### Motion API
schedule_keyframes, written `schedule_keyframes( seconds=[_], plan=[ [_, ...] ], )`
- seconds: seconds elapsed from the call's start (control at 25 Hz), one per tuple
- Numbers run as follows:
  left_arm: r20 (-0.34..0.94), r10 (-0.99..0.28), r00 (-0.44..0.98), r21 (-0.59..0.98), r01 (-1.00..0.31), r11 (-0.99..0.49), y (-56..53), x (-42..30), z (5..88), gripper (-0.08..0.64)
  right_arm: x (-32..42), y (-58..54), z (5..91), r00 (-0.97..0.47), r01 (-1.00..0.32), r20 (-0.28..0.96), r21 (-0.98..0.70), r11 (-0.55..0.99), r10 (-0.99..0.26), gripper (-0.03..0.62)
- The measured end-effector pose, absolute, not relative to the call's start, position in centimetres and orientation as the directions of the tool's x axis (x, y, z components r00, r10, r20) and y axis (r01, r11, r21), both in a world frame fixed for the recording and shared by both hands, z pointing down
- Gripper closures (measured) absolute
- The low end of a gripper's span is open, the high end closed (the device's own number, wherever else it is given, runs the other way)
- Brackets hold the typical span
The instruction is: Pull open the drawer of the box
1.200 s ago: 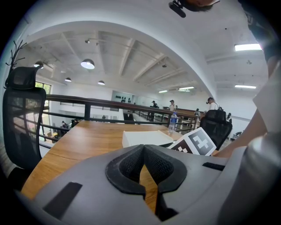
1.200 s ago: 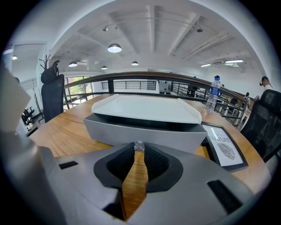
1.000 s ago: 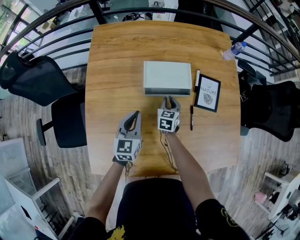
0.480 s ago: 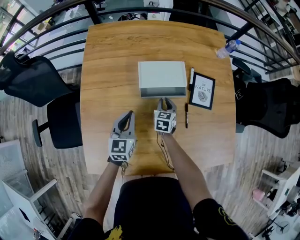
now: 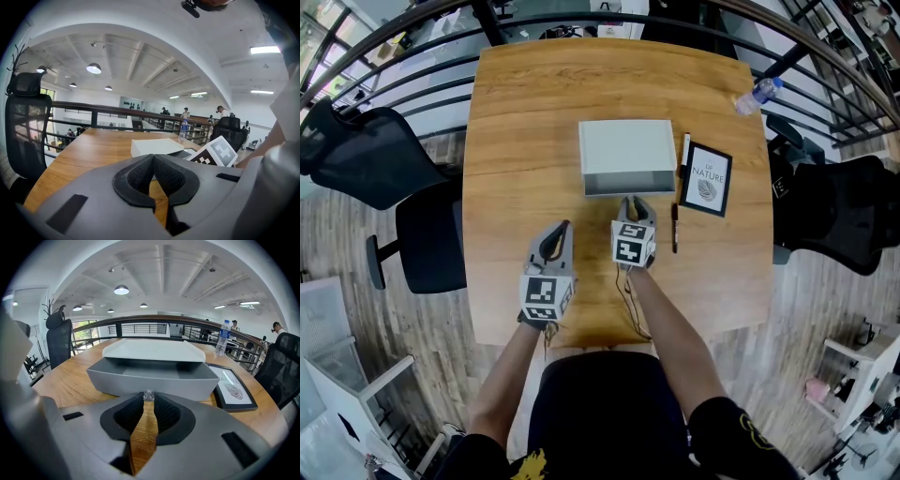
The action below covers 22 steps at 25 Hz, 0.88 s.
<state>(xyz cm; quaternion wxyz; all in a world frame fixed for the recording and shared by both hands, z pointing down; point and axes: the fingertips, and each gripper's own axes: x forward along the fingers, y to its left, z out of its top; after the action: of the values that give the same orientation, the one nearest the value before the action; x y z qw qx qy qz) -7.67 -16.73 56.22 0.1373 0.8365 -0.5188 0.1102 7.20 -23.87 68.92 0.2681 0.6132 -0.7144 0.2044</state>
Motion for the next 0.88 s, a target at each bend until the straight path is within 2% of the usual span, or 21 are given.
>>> schedule_keyframes(
  seconds=[0.88],
  plan=[
    [0.347, -0.832, 0.432, 0.114, -0.900, -0.420, -16.0, -7.5, 57.4, 0.543, 7.8, -22.1, 69.1, -0.167, -0.967, 0.633, 0.044, 0.250, -0.756, 0.526]
  ],
)
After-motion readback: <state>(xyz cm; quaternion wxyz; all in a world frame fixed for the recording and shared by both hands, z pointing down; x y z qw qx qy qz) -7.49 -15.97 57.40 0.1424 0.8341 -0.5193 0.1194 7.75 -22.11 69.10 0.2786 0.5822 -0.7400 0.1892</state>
